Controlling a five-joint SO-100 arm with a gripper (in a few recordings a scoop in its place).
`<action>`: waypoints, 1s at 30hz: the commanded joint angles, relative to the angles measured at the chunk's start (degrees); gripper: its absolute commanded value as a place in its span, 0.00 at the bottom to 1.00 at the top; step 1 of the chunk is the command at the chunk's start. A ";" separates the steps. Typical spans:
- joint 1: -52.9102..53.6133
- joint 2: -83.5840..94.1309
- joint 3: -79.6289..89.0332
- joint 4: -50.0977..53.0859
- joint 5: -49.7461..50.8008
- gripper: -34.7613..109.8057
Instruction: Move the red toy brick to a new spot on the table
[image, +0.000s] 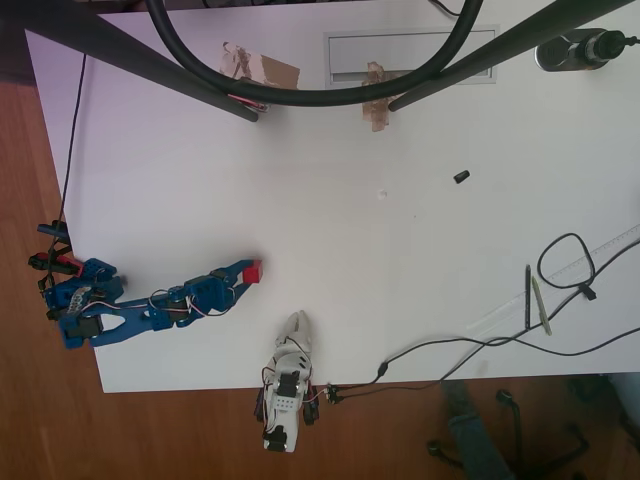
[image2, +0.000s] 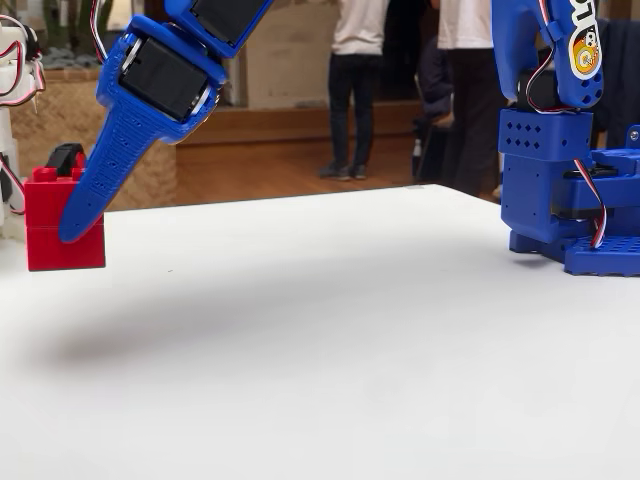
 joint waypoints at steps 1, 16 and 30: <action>-0.35 -2.11 -9.93 -0.53 3.78 0.28; 2.20 -19.25 -23.55 -7.21 5.98 0.28; 3.69 -2.81 -14.77 -2.11 15.56 0.46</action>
